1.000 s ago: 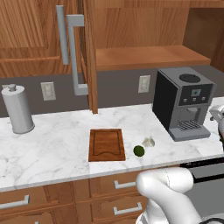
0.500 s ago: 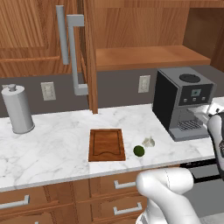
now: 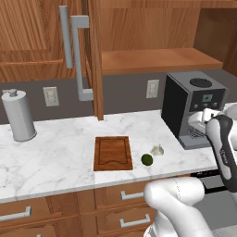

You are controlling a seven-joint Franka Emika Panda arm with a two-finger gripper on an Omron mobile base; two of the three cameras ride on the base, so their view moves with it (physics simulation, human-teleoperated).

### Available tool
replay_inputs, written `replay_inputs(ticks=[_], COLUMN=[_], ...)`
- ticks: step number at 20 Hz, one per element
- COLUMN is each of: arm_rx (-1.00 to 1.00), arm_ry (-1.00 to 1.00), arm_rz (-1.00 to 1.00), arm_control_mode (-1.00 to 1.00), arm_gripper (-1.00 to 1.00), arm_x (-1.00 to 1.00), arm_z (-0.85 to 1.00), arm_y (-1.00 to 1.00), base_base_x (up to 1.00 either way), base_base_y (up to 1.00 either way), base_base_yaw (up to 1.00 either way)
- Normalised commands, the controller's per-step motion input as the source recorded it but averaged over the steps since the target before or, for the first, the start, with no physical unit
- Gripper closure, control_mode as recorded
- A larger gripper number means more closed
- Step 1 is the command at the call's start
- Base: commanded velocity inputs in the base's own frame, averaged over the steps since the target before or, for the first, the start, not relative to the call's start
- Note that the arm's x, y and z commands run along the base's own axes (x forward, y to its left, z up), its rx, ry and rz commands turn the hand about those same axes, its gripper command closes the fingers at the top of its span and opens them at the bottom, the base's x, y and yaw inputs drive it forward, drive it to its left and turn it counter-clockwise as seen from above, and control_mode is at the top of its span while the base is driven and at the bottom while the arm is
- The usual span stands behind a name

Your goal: Open the cabinet. Place the bowl and condiment on the counter. Then place the lime and garlic on the cutting board.

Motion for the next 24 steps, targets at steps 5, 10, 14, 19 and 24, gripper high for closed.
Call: replay_inputs(ticks=[5, 10, 14, 19, 24], arm_rx=[-0.08, -0.07, -0.06, -0.08, -0.08], arm_ry=[0.07, 0.11, 0.14, 0.07, 0.02], arm_rz=[0.16, 0.10, 0.05, 0.00, 0.00], arm_control_mode=[-1.00, -1.00, -1.00, -1.00, -1.00], arm_gripper=[-1.00, -1.00, -1.00, -1.00, -1.00], arm_x=[0.09, 0.19, 0.31, 0.38, 0.27], arm_z=[0.00, 0.00, 0.00, 0.00, -0.17], arm_y=[0.47, 0.41, 0.32, 0.06, 0.00], base_base_x=[0.00, 0.00, 0.00, 0.00, 0.00], base_base_y=[0.00, 0.00, 0.00, 0.00, 0.00], base_base_yaw=[0.00, 0.00, 0.00, 0.00, 0.00])
